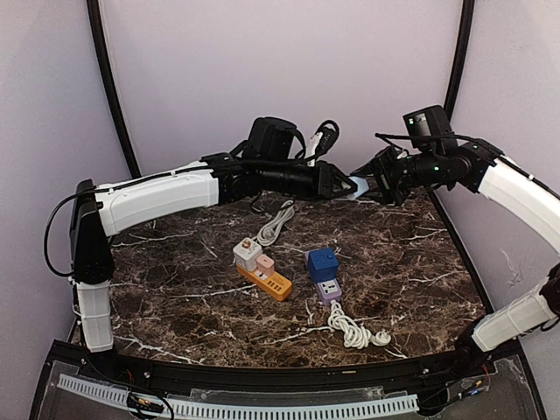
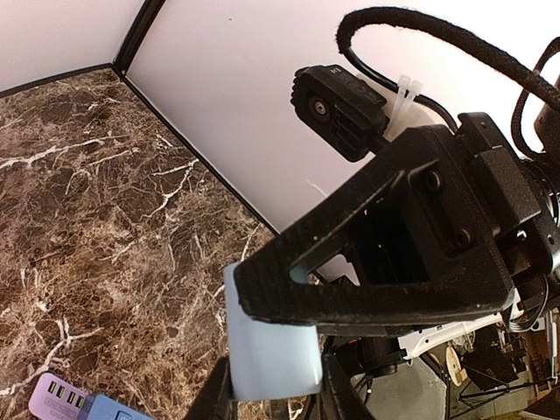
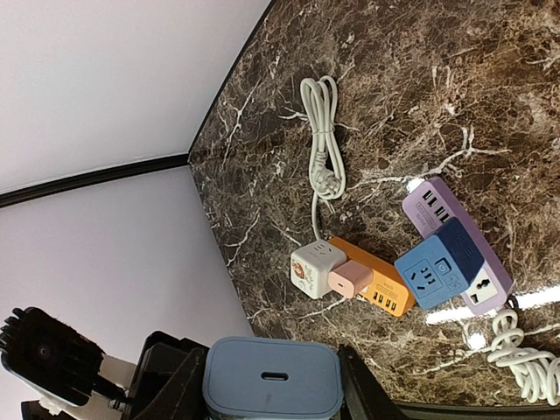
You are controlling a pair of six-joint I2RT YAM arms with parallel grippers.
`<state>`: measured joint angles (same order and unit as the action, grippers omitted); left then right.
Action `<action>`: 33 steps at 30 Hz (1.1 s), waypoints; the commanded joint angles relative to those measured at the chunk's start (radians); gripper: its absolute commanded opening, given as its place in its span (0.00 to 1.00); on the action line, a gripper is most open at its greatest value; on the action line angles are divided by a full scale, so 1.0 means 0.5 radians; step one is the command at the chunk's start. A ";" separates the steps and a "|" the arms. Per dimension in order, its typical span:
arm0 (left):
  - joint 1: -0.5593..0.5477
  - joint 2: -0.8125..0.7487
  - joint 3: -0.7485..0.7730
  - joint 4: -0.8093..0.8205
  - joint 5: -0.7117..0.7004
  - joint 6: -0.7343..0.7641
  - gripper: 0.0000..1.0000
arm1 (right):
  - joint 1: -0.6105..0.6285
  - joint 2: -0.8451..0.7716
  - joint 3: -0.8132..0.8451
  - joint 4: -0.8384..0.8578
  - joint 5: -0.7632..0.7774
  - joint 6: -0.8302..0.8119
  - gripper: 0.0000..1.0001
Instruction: Insert the plug
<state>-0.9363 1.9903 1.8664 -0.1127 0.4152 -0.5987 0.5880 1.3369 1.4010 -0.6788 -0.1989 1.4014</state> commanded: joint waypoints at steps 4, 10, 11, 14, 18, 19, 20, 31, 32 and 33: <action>-0.011 -0.012 0.038 0.018 0.114 0.015 0.01 | 0.027 -0.170 -0.116 0.277 0.023 -0.068 0.26; -0.004 -0.104 -0.006 0.005 0.176 0.082 0.01 | 0.007 -0.297 -0.173 0.296 0.126 -0.310 0.84; -0.001 -0.119 -0.018 0.003 0.187 0.093 0.01 | -0.004 -0.327 -0.187 0.301 0.146 -0.369 0.89; 0.013 -0.198 -0.078 -0.043 0.246 0.134 0.01 | -0.056 -0.408 -0.221 0.338 0.159 -0.610 0.96; 0.051 -0.332 -0.202 -0.068 0.372 0.154 0.01 | -0.166 -0.459 -0.265 0.481 -0.100 -1.053 0.95; 0.070 -0.354 -0.225 -0.056 0.400 0.138 0.01 | -0.192 -0.454 -0.253 0.481 -0.228 -1.157 0.95; 0.077 -0.399 -0.264 -0.055 0.441 0.122 0.01 | -0.210 -0.450 -0.237 0.467 -0.293 -1.250 0.95; 0.171 -0.704 -0.635 0.290 0.670 -0.173 0.01 | -0.224 -0.654 -0.328 0.872 -0.871 -1.709 0.99; 0.172 -0.707 -0.638 0.314 0.701 -0.197 0.01 | -0.225 -0.640 -0.322 0.898 -0.975 -1.718 0.99; 0.171 -0.709 -0.636 0.317 0.755 -0.207 0.01 | -0.225 -0.624 -0.315 0.917 -1.065 -1.715 0.99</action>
<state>-0.8497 1.6714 1.5738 -0.0494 0.6827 -0.6395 0.4786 1.0153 1.2392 -0.3351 -0.5106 0.6315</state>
